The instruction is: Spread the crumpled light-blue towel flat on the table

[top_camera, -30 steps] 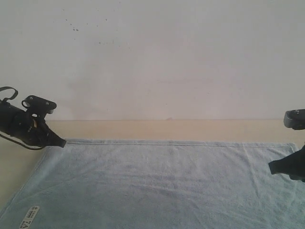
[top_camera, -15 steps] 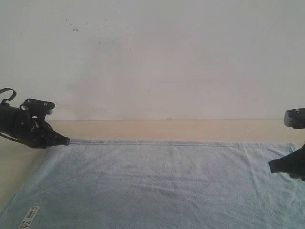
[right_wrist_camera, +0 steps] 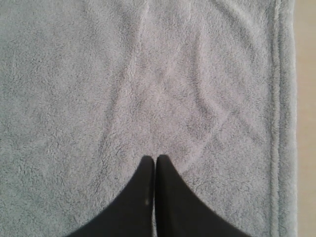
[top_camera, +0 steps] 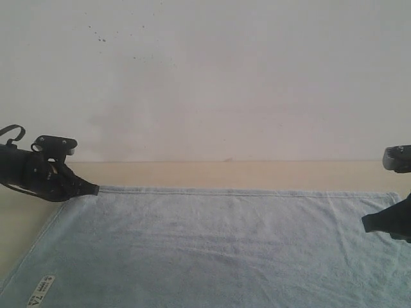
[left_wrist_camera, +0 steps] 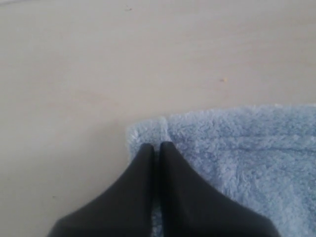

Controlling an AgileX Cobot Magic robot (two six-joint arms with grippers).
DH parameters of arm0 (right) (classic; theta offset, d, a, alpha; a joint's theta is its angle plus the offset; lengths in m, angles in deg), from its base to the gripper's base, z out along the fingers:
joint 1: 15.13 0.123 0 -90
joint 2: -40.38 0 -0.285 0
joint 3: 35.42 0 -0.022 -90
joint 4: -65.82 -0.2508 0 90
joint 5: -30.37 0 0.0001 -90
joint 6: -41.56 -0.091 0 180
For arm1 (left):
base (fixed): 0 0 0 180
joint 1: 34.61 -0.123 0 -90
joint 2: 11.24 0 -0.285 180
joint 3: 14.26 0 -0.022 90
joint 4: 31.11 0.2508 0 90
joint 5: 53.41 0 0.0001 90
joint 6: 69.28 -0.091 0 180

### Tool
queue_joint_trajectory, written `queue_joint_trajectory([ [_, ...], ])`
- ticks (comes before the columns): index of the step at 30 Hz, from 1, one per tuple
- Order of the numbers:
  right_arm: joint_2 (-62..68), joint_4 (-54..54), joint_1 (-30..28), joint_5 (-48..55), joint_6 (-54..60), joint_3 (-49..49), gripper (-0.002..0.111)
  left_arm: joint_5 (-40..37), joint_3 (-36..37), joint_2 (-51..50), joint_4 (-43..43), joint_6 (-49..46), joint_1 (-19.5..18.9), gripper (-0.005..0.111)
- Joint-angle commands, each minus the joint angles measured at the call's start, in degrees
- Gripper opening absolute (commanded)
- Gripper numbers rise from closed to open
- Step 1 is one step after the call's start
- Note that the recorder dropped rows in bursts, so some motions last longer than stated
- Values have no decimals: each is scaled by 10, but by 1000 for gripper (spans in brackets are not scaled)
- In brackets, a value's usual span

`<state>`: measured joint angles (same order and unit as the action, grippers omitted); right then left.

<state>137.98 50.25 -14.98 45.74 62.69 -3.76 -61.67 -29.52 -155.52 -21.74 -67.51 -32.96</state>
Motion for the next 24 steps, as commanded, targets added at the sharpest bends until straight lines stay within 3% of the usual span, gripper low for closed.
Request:
queue_joint_trajectory([
  [1,-6,-3,1,-6,4,-2,0,-29,5,-16,-6,-27,-6,4],
  [12,-6,-3,1,-6,4,-2,0,-59,5,-13,1,-27,-77,4],
  [24,17,-3,1,-1,35,-2,0,-60,5,57,4,-29,-48,4],
])
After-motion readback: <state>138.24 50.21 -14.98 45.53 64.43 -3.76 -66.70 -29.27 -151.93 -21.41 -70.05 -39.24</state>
